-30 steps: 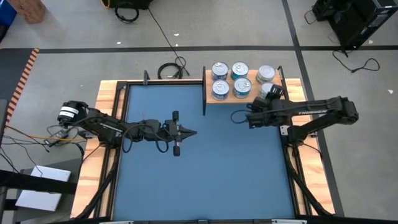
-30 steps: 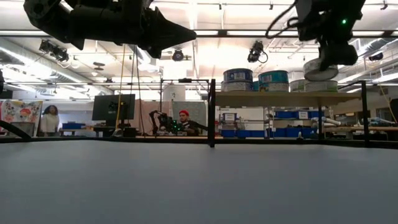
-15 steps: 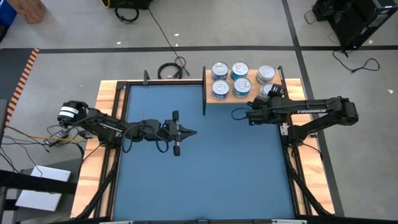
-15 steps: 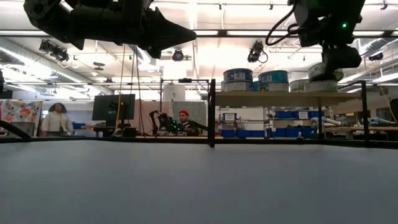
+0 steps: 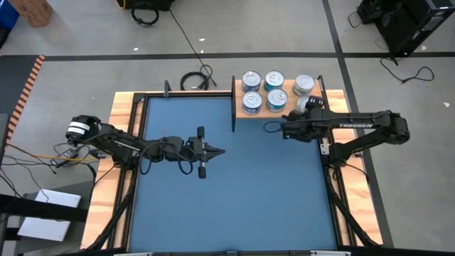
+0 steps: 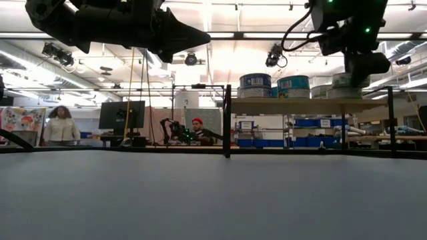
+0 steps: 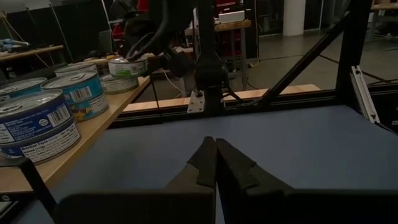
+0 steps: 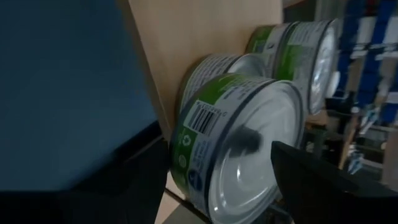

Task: Stack canned seafood by type on shelf
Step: Stack the green tuna can on top of the green tuna can on the shelf

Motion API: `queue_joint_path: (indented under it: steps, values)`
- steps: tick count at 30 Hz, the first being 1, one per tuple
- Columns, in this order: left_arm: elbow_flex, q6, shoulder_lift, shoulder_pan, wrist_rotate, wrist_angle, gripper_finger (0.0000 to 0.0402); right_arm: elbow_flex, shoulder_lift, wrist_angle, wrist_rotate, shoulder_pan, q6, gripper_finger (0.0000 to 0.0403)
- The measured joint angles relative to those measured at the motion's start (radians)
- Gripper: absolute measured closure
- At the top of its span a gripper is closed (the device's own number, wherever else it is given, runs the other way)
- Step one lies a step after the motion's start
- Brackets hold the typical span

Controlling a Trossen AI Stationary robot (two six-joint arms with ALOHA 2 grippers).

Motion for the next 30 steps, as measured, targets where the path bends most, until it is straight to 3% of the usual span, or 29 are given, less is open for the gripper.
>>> queue_joint_path:
  steps: [30]
  values:
    - [0.000,-0.002,0.000,0.000,0.000,-0.009,0.0396,0.090,-0.007,0.121,-0.086,-0.150,-0.247,0.0115]
